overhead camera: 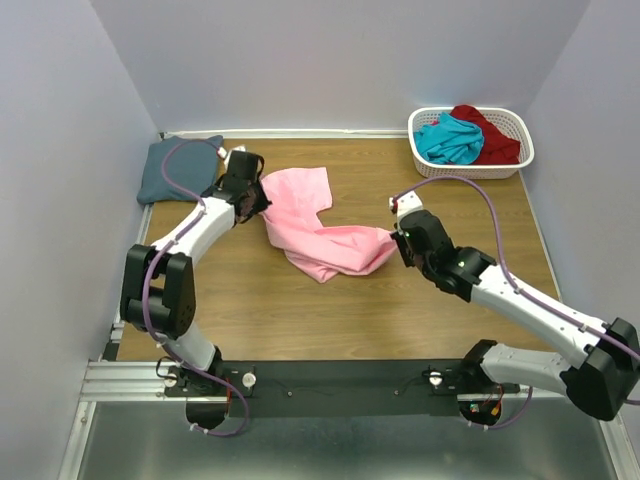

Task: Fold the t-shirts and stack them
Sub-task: Flatten the tshirt out

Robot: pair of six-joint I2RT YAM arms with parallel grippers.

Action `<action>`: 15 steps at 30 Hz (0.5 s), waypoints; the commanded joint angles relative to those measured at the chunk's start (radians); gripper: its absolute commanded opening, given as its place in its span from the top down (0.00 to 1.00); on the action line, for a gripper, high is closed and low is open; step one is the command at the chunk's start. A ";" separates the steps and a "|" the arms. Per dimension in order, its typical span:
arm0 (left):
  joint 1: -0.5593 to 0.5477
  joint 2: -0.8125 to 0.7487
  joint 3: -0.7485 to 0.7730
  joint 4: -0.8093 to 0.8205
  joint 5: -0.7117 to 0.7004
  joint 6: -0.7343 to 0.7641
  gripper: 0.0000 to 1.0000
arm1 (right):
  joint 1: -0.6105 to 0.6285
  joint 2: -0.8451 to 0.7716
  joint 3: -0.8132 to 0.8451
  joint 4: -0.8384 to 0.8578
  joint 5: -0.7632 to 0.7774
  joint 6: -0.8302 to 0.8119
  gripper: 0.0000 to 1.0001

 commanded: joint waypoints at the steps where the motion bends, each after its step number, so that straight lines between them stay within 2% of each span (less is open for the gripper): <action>1: 0.060 -0.072 0.111 -0.040 -0.106 0.060 1.00 | -0.016 0.081 0.112 0.021 0.156 -0.011 0.99; 4: 0.128 -0.056 0.197 -0.051 -0.061 0.072 1.00 | -0.098 0.212 0.236 0.033 0.198 -0.075 0.99; 6: 0.169 -0.061 0.258 -0.057 -0.026 0.075 1.00 | -0.200 0.303 0.319 0.035 0.195 -0.077 0.99; 9: 0.203 -0.125 0.300 -0.040 -0.012 0.081 1.00 | -0.281 0.344 0.453 0.041 0.187 -0.050 0.99; 13: 0.228 -0.303 0.203 0.038 -0.024 0.046 1.00 | -0.309 0.301 0.502 0.083 0.177 -0.033 0.99; 15: 0.229 -0.443 0.061 0.116 -0.030 0.019 1.00 | -0.309 0.244 0.435 0.137 0.135 -0.002 0.99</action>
